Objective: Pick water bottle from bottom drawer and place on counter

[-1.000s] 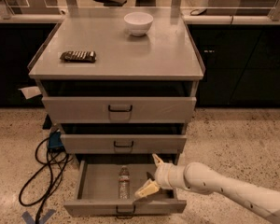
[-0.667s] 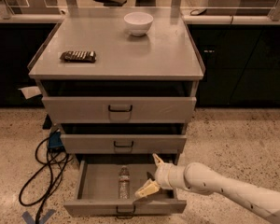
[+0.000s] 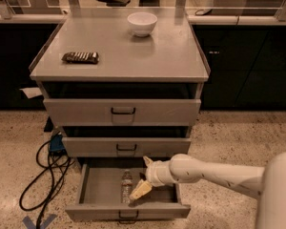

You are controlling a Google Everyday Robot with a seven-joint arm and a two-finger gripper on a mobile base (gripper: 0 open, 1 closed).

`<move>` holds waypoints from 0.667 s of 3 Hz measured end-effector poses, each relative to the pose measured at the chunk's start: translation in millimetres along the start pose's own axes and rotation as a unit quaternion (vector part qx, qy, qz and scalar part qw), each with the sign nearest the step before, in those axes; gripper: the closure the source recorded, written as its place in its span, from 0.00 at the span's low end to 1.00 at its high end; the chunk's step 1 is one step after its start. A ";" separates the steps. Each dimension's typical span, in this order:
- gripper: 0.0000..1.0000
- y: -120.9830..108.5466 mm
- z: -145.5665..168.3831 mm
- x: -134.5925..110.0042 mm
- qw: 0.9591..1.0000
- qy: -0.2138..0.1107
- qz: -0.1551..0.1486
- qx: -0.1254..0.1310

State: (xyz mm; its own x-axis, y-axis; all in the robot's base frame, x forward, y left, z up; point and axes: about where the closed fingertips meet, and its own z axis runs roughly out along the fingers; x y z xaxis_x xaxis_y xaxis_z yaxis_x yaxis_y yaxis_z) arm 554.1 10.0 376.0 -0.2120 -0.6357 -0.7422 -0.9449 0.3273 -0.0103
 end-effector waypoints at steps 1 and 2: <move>0.00 -10.9 57.3 -12.4 1.000 -0.004 0.011 -0.018; 0.00 -10.9 57.4 -12.4 1.000 -0.004 0.011 -0.018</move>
Offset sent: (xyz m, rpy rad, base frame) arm 0.0203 0.0333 -0.0223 0.0136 0.0302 0.0091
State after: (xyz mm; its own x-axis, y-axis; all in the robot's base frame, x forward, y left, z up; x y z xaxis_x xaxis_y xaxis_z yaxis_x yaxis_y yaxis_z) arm 581.3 54.5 346.8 -0.2310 -0.6228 -0.7475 -0.9483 0.3161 0.0296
